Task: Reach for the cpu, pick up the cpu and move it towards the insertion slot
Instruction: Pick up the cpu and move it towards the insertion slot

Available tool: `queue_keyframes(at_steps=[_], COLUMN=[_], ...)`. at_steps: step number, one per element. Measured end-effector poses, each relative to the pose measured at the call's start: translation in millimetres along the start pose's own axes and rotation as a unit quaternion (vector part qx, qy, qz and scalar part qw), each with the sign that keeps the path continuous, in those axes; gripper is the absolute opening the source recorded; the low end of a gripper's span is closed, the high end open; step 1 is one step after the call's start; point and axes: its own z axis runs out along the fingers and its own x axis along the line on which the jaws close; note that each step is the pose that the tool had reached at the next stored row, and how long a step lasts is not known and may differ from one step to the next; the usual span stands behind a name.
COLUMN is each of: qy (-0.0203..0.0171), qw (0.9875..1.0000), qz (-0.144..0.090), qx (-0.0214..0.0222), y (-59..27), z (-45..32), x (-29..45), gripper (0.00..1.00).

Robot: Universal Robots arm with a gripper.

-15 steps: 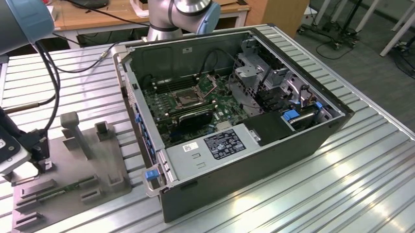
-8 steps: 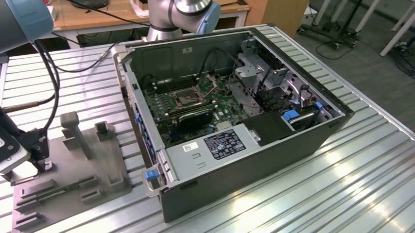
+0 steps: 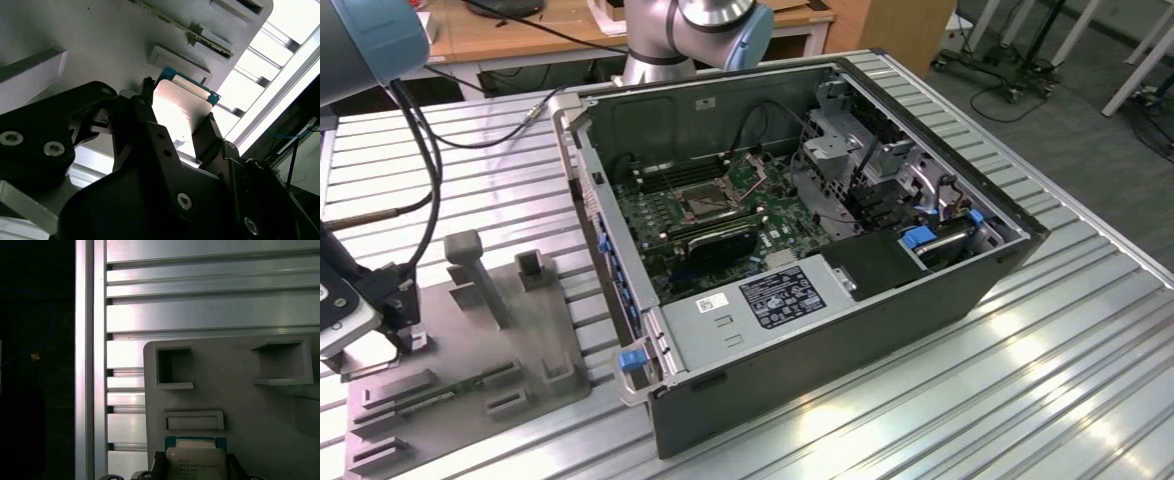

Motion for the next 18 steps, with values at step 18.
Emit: queue_keyframes(at_steps=[18], qy=[0.0000], qw=[1.0000], qz=[0.000], qx=[0.0000], y=[0.0], z=[-5.6], x=[-0.1], gripper=[0.55])
